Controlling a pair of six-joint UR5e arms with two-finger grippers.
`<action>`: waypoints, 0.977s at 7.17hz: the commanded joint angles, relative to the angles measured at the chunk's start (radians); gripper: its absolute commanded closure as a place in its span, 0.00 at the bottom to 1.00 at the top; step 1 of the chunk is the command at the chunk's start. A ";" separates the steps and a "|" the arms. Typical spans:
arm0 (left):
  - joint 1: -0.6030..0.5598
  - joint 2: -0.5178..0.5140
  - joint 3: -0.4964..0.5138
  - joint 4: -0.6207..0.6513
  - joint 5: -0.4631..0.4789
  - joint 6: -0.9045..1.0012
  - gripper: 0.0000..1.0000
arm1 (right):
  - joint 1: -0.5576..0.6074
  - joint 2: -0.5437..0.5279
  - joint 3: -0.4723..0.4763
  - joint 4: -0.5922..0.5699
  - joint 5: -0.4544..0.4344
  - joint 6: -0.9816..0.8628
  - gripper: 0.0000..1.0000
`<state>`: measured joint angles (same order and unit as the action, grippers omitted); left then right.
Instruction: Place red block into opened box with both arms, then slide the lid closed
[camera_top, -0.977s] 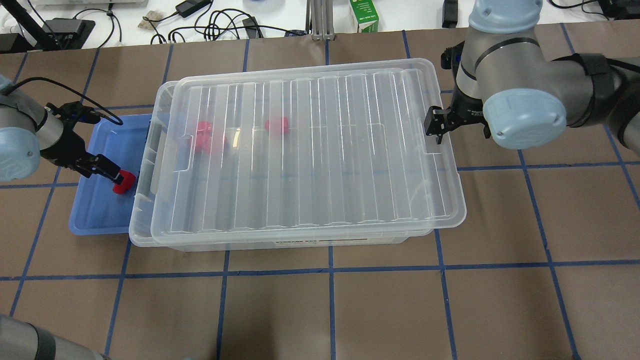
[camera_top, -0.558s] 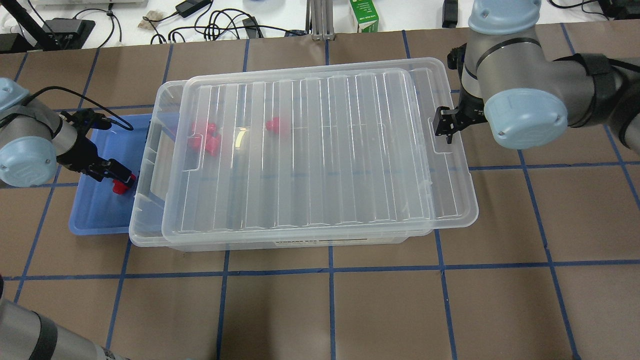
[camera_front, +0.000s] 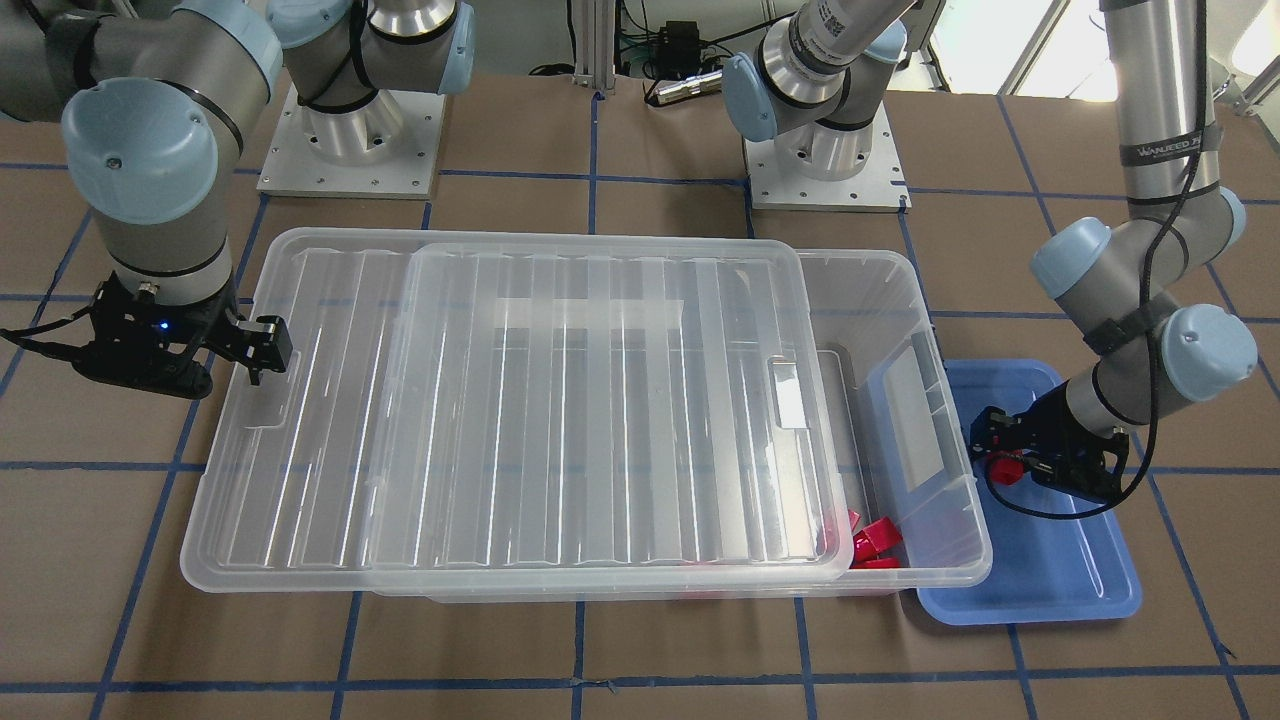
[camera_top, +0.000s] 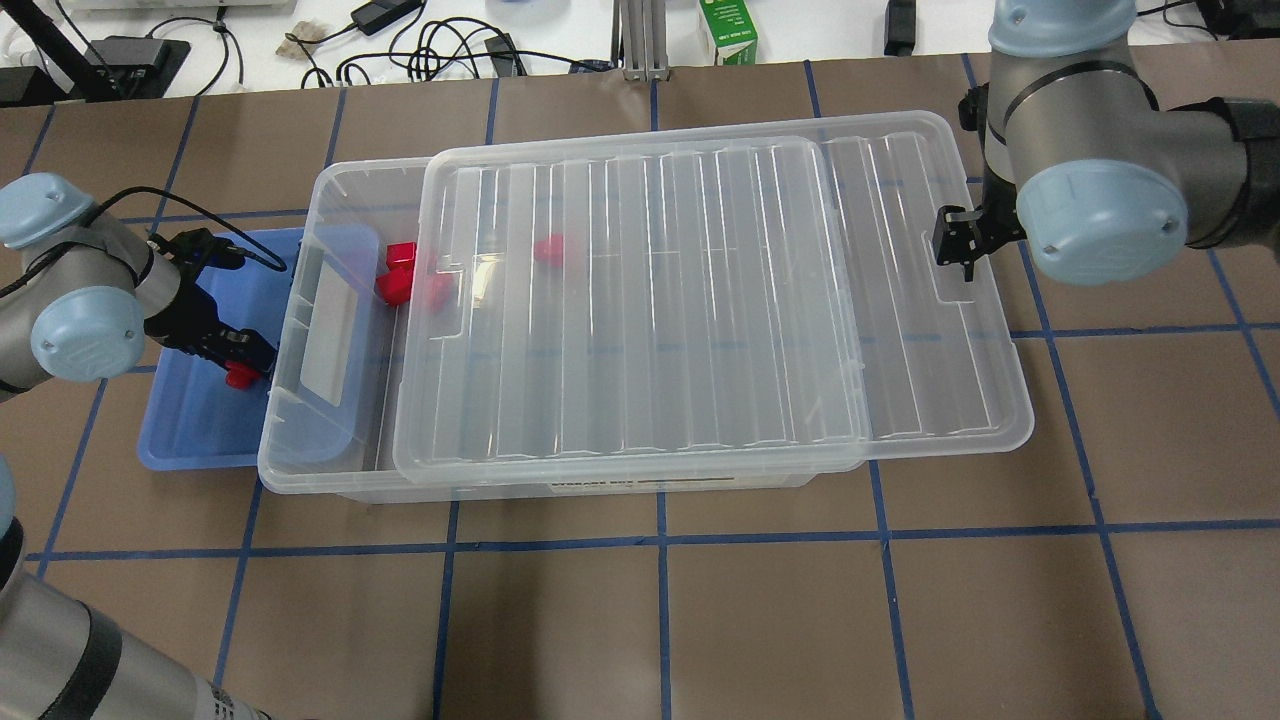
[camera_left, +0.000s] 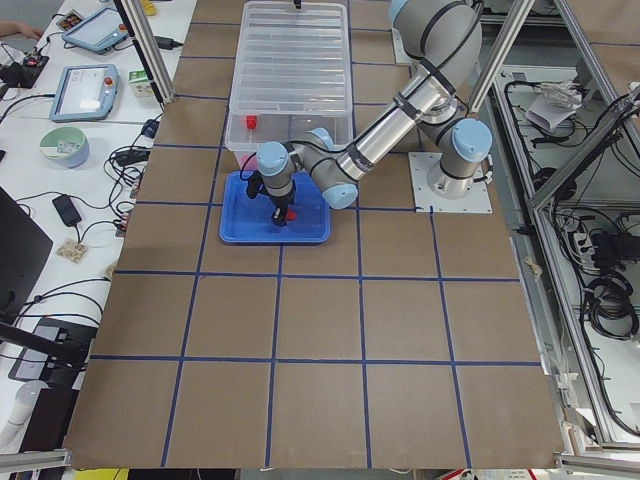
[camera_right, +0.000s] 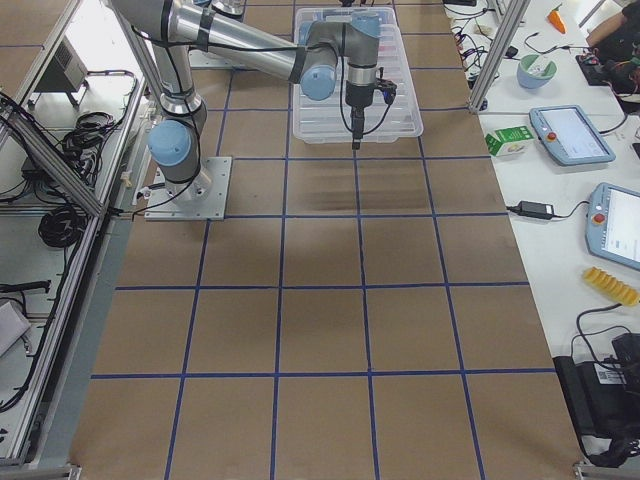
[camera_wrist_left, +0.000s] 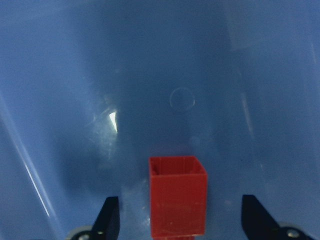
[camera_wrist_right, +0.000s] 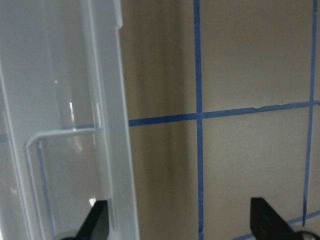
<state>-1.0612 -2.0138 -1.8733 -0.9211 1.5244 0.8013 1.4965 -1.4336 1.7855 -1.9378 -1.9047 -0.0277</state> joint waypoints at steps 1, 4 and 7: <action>-0.017 0.018 0.006 0.001 0.026 0.002 1.00 | -0.015 -0.010 0.000 0.003 -0.031 -0.017 0.00; -0.038 0.156 0.240 -0.385 0.052 -0.004 1.00 | -0.054 -0.011 0.002 0.003 -0.065 -0.017 0.00; -0.222 0.276 0.327 -0.624 0.040 -0.349 1.00 | -0.067 -0.013 0.002 0.005 -0.068 -0.015 0.00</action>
<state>-1.1920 -1.7796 -1.5559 -1.4933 1.5693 0.6135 1.4321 -1.4456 1.7870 -1.9337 -1.9710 -0.0442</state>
